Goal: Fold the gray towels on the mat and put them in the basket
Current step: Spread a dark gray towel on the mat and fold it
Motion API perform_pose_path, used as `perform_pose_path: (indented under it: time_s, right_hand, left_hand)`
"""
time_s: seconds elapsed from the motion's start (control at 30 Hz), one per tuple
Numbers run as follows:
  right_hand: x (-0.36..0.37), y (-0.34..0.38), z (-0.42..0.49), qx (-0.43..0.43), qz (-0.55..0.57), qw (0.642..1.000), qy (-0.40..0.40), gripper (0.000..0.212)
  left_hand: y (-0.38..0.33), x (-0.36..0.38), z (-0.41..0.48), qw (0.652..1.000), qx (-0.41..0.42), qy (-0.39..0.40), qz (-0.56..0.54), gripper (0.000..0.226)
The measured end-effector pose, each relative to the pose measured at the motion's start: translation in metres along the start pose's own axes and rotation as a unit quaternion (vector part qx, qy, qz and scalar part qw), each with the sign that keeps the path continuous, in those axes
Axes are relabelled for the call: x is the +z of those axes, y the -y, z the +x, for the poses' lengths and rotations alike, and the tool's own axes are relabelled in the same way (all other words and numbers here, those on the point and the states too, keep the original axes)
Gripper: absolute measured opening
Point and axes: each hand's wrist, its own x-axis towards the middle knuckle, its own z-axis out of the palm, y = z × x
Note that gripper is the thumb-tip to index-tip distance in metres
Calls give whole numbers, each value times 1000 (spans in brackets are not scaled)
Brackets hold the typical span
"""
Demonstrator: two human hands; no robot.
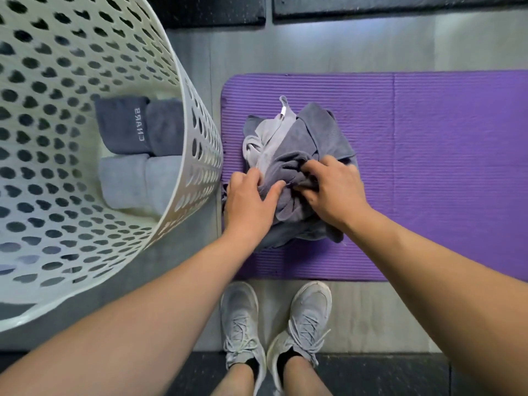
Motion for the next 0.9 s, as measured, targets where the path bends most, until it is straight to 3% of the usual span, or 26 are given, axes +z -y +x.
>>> perform_pose_path:
  time_s: [0.2, 0.3, 0.47, 0.63, 0.77, 0.9]
  right_hand:
    - [-51, 8, -45, 43, 243, 969, -5, 23]
    - [-83, 16, -72, 58, 317, 947, -6, 19]
    - [-138, 28, -109, 64, 335, 939, -51, 22]
    - [-189, 28, -144, 79, 370, 922, -78, 49]
    - [-221, 5, -173, 76, 373, 916, -123, 47]
    - [-241, -41, -200, 97, 379, 906, -163, 42]
  left_hand:
    - [-35, -43, -27, 996, 55, -11, -73, 34]
    - [-57, -70, -41, 989, 60, 32, -132, 38]
    - [-102, -99, -55, 974, 62, 76, -202, 44]
    - [-164, -115, -80, 965, 133, 126, -187, 43]
    - [-213, -110, -101, 953, 162, 152, -207, 39]
    - [-265, -77, -126, 949, 133, 137, -253, 30]
